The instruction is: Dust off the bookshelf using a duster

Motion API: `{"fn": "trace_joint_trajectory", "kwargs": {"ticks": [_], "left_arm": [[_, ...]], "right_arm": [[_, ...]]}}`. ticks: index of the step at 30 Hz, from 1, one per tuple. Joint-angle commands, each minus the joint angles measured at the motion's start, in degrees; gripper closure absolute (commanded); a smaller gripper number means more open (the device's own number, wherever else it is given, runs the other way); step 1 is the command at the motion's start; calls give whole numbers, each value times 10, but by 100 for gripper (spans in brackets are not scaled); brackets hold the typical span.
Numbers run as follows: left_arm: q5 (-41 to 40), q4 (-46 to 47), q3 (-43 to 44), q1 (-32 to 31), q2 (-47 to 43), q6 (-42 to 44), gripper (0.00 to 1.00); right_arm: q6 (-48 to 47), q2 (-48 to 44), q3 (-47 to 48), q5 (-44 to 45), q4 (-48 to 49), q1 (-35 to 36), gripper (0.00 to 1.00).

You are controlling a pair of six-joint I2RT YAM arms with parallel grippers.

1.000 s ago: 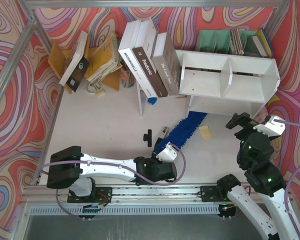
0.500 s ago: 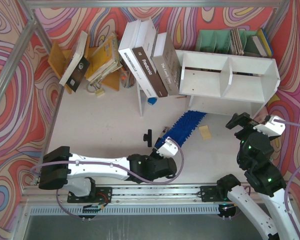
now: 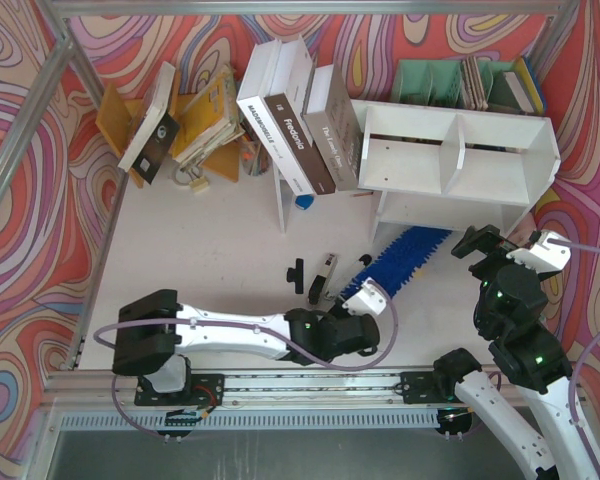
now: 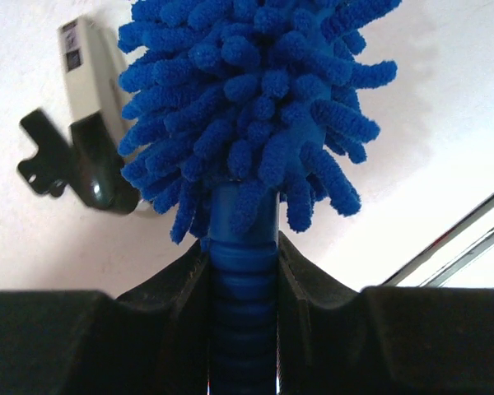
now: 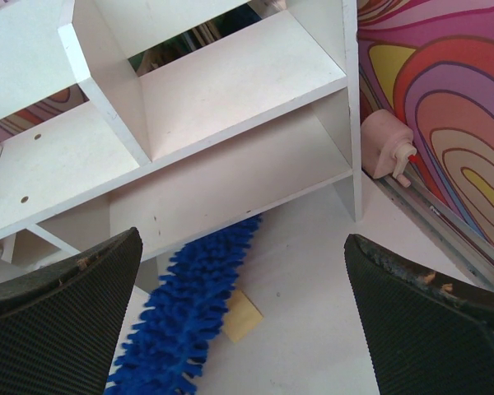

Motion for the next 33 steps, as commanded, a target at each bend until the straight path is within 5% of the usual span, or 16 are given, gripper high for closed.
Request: {"fn": "trace_joint_trajectory", "kwargs": {"ticks": [1, 12, 25, 33], "left_arm": [[6, 68, 53, -14, 35, 45, 100], [68, 97, 75, -18, 76, 73, 100], [131, 24, 102, -10, 135, 37, 100], [80, 33, 87, -9, 96, 49, 100]], "right_arm": [[-4, -2, -5, 6, 17, 0, 1], [-4, -1, -5, 6, 18, 0, 1], [-4, -2, -5, 6, 18, 0, 1], [-3, 1, -5, 5, 19, -1, 1]]}}
